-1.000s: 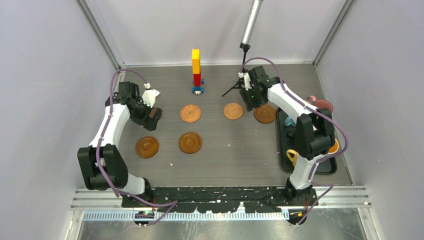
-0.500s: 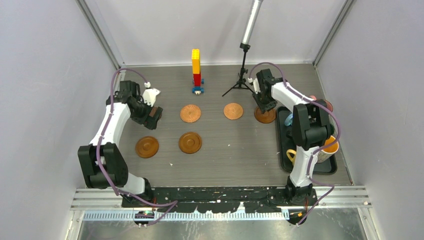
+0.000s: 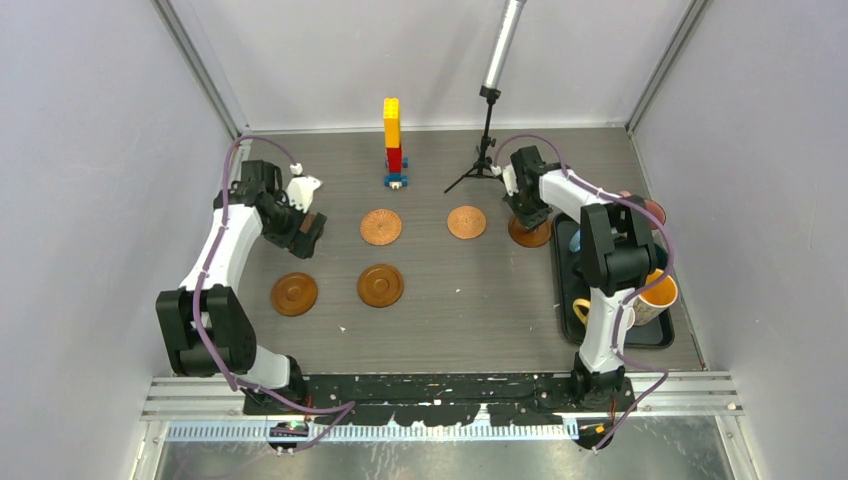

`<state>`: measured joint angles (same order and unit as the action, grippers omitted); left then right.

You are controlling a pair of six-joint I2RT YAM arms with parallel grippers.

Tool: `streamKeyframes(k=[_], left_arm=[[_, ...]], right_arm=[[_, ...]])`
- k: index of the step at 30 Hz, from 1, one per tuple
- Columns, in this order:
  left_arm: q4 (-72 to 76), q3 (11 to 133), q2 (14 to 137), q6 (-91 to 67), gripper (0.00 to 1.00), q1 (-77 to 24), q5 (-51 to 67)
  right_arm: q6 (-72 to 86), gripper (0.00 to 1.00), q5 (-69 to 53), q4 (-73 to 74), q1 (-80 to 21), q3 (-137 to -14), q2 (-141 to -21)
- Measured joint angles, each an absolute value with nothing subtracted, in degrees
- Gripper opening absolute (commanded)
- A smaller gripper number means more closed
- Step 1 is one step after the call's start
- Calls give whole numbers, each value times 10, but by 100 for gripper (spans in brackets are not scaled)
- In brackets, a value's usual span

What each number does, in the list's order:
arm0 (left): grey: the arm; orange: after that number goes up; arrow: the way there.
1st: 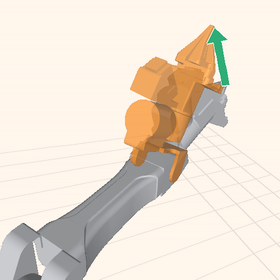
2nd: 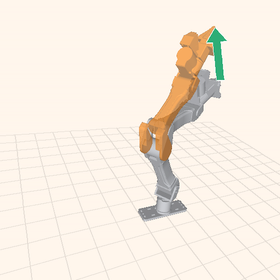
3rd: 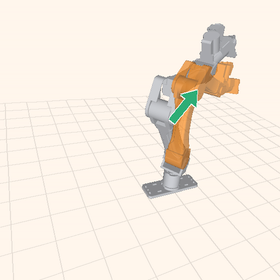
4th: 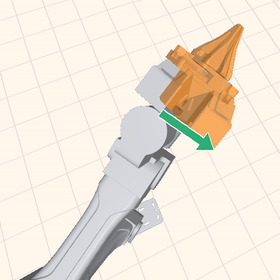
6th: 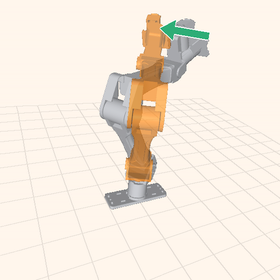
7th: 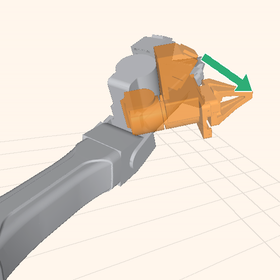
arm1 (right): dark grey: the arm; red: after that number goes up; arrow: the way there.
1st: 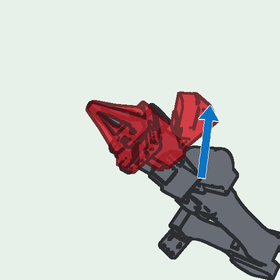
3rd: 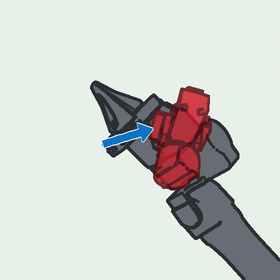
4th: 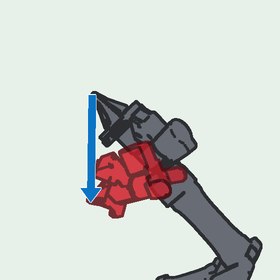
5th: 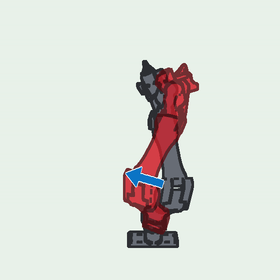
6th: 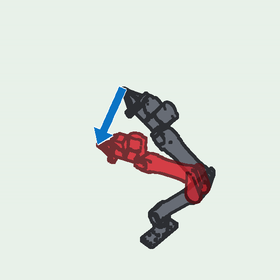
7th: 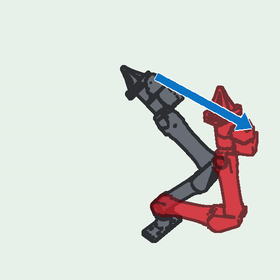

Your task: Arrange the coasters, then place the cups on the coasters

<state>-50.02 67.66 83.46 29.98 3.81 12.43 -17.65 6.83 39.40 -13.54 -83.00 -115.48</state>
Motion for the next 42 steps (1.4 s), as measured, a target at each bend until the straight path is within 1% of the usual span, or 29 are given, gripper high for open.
streamKeyframes(k=[8, 16, 22, 35, 39, 42], left_arm=[[-500, 678, 835, 300, 93, 38, 124], [-501, 676, 822, 300, 93, 38, 121], [-502, 668, 799, 300, 93, 37, 120], [-513, 662, 787, 301, 93, 37, 120], [-513, 662, 787, 301, 93, 37, 121], [-513, 662, 787, 301, 94, 37, 121]], right_arm=[[-177, 18, 29, 377, -159, -743, -1093], [-146, 20, -6, 380, -258, -681, -1046], [-112, 20, -17, 377, -323, -685, -1047], [-69, 21, -26, 373, -391, -709, -1068], [-63, 25, -29, 376, -394, -711, -1068], [-60, 32, -33, 385, -388, -718, -1066]])
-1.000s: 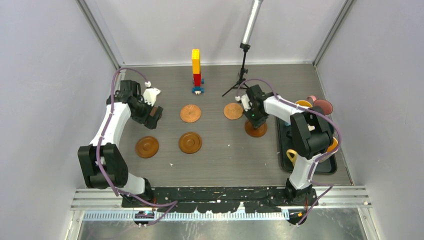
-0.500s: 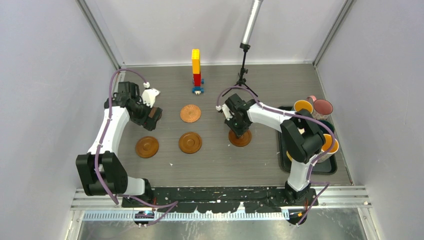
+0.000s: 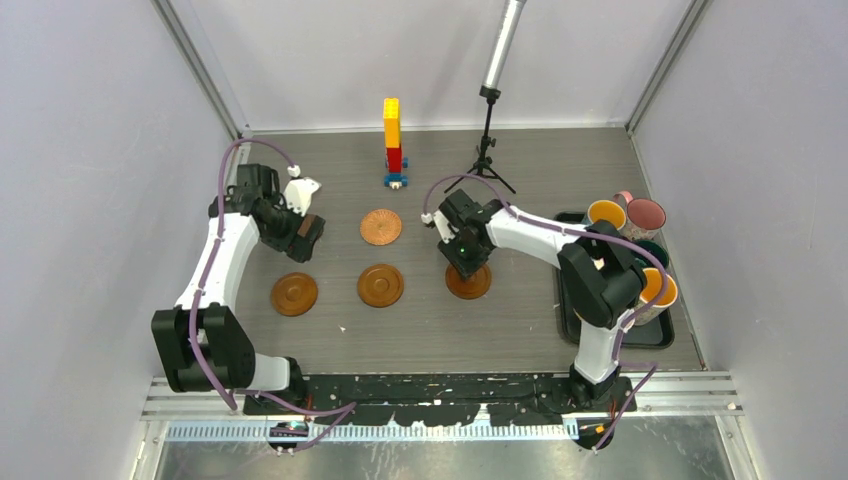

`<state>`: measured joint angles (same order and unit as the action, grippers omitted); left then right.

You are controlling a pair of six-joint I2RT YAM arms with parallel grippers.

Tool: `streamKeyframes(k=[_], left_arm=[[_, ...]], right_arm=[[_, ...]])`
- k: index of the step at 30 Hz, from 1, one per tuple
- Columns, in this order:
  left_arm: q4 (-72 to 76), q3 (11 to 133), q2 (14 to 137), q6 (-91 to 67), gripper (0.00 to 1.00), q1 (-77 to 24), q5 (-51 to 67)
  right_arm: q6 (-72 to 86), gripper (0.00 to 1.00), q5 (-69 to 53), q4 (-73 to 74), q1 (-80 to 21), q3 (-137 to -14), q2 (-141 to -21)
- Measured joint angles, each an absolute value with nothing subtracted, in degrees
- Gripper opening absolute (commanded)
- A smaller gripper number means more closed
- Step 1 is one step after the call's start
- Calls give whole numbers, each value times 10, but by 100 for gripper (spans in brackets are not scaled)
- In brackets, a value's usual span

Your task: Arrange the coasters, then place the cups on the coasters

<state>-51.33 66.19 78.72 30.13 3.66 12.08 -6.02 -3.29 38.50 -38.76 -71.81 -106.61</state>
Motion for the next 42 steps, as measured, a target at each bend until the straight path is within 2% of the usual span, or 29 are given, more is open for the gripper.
streamKeyframes(k=[4, 9, 14, 20, 29, 34, 42], left_arm=[[-520, 670, 787, 300, 94, 22, 123], [-522, 712, 787, 289, 94, -56, 131], [-512, 745, 806, 271, 94, -144, 137], [-492, 779, 876, 227, 94, -246, 137], [-442, 898, 1022, 165, 92, -433, 153], [-430, 995, 1108, 106, 92, -462, 180], [-432, 1028, 1140, 77, 92, -462, 194]], right_arm=[[-58, 42, -65, 413, -358, -745, -1034], [-58, 51, -110, 445, -282, -823, -958], [-60, 53, -158, 472, -162, -875, -872], [-74, 52, -171, 541, -3, -894, -813], [-133, 45, -180, 639, 287, -902, -804], [-184, 42, -152, 670, 403, -923, -833], [-263, 39, -132, 684, 482, -915, -924]])
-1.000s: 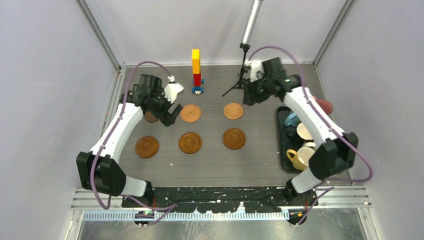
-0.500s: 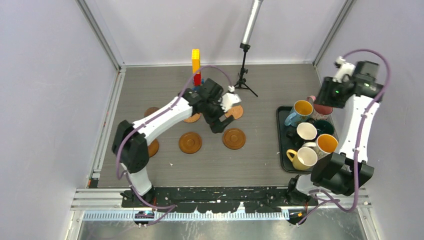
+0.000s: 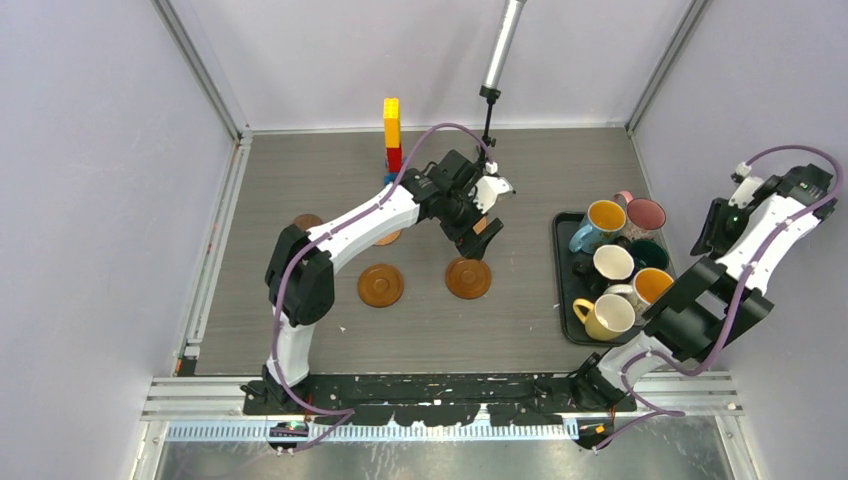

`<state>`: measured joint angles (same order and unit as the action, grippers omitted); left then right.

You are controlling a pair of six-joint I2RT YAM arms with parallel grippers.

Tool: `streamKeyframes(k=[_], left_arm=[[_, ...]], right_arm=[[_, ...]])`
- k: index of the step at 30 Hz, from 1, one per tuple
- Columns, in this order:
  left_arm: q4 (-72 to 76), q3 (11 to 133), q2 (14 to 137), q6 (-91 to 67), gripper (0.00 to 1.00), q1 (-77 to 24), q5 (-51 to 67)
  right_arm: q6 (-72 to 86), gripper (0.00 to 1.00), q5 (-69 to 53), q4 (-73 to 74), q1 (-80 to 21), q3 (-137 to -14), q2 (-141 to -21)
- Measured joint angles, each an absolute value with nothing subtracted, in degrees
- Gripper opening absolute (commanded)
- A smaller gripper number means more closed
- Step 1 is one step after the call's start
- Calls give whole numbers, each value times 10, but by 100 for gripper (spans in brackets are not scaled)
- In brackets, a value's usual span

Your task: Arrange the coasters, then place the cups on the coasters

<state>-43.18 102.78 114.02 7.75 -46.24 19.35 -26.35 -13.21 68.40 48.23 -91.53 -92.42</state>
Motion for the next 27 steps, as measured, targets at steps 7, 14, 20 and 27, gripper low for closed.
streamKeyframes(k=[7, 14, 20, 27], left_arm=[[-435, 1049, 1141, 85, 92, -462, 193], [-448, 1049, 1141, 112, 92, -460, 190], [-451, 1050, 1141, 114, 92, -451, 190], [-453, 1050, 1141, 114, 92, -436, 190]], right_arm=[[-291, 36, -117, 652, 478, -890, -981], [-302, 37, -104, 602, 463, -822, -991], [-303, 37, -84, 561, 435, -742, -991], [-305, 37, -69, 523, 429, -715, -1002]])
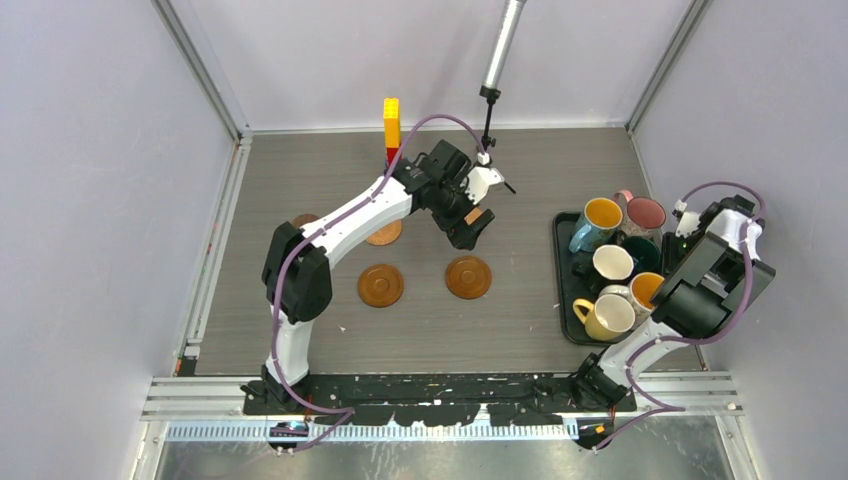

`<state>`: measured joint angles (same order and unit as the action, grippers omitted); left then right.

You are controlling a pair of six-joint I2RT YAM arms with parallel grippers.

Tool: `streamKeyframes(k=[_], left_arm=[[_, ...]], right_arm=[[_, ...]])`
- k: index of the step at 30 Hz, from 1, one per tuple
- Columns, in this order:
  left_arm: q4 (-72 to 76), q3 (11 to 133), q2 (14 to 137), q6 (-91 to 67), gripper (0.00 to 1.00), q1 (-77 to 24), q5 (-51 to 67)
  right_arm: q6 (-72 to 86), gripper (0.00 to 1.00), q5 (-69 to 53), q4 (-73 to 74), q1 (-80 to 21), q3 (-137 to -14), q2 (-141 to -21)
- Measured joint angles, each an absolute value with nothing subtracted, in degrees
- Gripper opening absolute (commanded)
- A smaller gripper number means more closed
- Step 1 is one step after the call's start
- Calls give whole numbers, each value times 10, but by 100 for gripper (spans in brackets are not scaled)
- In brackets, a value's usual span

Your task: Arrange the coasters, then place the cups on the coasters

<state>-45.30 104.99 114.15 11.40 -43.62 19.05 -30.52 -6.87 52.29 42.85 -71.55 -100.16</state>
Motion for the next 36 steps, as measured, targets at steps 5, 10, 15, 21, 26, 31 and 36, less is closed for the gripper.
streamKeyframes(k=[5, 10, 15, 21, 26, 31, 36], left_arm=[[-453, 1050, 1141, 114, 92, -431, 190], [-453, 1050, 1141, 114, 92, -431, 190], [-453, 1050, 1141, 114, 92, -429, 190], [-453, 1048, 1141, 114, 91, -420, 190], [-453, 1040, 1141, 112, 91, -412, 190], [-453, 1032, 1140, 109, 91, -405, 189], [-452, 1014, 1129, 110, 91, -399, 187]], right_arm=[[-310, 37, -62, 491, 427, -704, -1016], [-310, 35, -61, 454, 410, -694, -1036], [-315, 24, -50, 425, 393, -691, -1039], [-329, 1, -43, 415, 390, -692, -1042], [-331, 0, -37, 413, 382, -692, -1041], [-310, 0, -29, 405, 342, -691, -1042], [-282, 0, -28, 403, 300, -691, -1042]])
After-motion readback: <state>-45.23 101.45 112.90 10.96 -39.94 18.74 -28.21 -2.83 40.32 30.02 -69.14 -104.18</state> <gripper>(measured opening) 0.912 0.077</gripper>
